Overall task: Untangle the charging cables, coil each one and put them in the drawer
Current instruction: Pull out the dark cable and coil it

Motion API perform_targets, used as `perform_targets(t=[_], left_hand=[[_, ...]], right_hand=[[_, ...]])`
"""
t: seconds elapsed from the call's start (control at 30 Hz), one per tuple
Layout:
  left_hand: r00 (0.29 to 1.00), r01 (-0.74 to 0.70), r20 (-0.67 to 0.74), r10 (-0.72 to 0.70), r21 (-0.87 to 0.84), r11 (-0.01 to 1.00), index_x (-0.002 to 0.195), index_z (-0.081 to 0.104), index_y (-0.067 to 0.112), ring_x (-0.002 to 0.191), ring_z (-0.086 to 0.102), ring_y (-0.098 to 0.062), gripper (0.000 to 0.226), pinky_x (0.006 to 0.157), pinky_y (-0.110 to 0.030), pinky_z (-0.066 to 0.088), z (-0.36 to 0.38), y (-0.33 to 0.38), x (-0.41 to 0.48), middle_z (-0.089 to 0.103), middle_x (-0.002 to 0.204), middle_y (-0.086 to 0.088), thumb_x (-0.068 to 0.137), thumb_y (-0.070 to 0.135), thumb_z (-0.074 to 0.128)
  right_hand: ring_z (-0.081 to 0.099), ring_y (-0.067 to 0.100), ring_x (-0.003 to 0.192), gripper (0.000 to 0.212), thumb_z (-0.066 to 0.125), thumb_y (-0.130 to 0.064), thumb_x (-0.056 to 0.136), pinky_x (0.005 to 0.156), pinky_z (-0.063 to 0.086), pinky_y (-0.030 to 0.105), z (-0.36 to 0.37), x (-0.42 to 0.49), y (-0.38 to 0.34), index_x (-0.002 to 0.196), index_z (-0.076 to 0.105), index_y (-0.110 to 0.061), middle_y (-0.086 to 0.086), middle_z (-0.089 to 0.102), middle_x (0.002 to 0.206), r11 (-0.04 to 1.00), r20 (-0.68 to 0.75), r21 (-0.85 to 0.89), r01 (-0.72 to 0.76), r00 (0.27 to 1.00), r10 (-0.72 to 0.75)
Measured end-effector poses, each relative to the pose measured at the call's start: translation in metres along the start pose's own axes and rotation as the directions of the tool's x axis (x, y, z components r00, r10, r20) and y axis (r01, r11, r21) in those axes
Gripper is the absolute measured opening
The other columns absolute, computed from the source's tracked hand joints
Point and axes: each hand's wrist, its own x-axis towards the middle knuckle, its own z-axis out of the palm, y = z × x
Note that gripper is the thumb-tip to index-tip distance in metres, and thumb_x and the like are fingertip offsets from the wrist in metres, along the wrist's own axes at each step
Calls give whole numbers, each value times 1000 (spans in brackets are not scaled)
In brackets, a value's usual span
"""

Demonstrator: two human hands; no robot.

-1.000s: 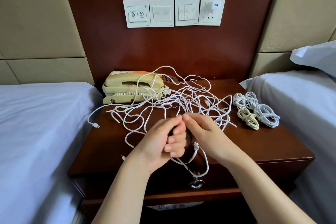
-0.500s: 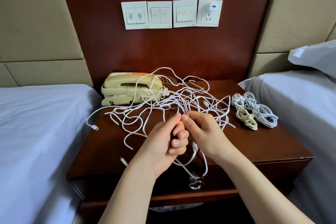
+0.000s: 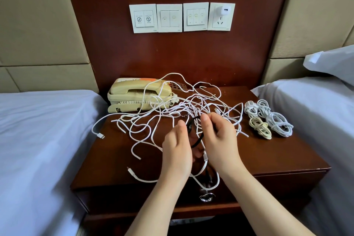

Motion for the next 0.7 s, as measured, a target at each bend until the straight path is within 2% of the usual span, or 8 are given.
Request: perform_targets(t=[0.07,0.13,0.27,0.3,0.43,0.6,0.63,0.7], left_hand=[[999,4,-36,-7,-84,996,85,60,1,80,61,-28,56,78,-53,50,2,3,0,65,84,-24,93,51,35],[995,-16,-102,5,-113,993,72,57,4,73,61,-22,52,76,-46,52,-1,6,3,64,72,-16,98,42,35],[976,-79,-209,55,-105,991,54,45,12,46,48,-4,49,54,-19,43,-13,11,9,48,47,7,100,25,39],[975,-67,-220,42,-109,992,52,43,13,43,45,-4,49,51,-17,40,-15,11,11,45,44,9,100,24,41],[980,19,-189,-64,-231,973,59,36,9,35,29,-9,43,37,-14,24,-22,13,14,32,46,2,99,24,43],[996,-12,-93,-7,-202,979,48,31,18,36,23,-8,53,36,-13,24,-23,12,16,29,53,-1,99,19,42],[996,-24,-87,8,-190,981,46,30,19,36,22,-8,54,36,-13,24,-24,12,16,28,52,0,99,19,42],[993,-53,-110,35,-161,986,47,29,20,38,21,-8,54,37,-15,23,-26,11,19,27,49,5,99,19,42]], right_hand=[[36,6,46,42,46,-22,97,48,26,16,3,-4,-2,57,36,-28,-11,44,48,1000,-24,15,-5,1000,5],[39,7,48,36,46,-26,95,48,28,18,7,-7,-4,59,46,-24,-9,48,50,1000,-1,29,-11,1000,11],[32,5,50,37,49,-22,96,50,26,20,6,-10,-9,60,43,-26,-10,39,51,999,99,40,1,995,-5],[32,5,51,35,48,-24,96,50,26,21,5,-10,-10,61,44,-23,-8,38,52,999,119,41,7,993,-12],[36,15,53,30,46,-25,95,52,30,29,-3,-6,-11,69,52,-11,4,43,58,999,170,6,53,984,-54],[37,5,47,25,51,-17,97,48,25,16,-14,1,-7,74,62,-14,-12,44,50,998,178,-63,31,984,-20],[39,6,47,24,52,-18,96,48,26,16,-16,3,-5,75,63,-14,-12,45,50,995,213,-98,23,977,-2],[48,8,52,20,54,-21,95,52,40,25,-18,4,-4,81,67,-17,-10,57,58,980,365,-192,43,931,30]])
